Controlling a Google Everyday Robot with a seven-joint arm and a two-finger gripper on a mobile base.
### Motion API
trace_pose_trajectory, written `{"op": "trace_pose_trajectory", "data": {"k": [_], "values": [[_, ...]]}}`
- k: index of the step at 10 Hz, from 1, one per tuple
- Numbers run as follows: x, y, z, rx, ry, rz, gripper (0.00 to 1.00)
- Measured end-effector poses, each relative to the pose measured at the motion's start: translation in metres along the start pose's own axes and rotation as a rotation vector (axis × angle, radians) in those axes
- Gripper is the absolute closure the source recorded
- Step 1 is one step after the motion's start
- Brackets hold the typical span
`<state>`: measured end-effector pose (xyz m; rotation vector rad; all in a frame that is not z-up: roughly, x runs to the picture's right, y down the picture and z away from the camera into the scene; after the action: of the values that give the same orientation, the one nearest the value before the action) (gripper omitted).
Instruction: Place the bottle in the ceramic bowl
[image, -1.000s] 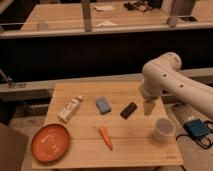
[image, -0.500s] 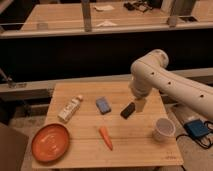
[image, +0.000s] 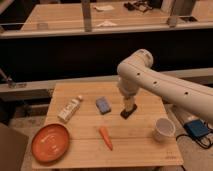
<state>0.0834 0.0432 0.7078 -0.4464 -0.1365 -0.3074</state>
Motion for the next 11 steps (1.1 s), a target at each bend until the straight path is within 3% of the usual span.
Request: {"op": "trace_pose_trajectory", "data": {"k": [3, 11], "values": [[-0.029, -0.016, 0.004, 0.017, -0.014, -0.067, 0.2], [-0.067, -0.044, 0.016, 0.053, -0.032, -0.182, 0.2]]}}
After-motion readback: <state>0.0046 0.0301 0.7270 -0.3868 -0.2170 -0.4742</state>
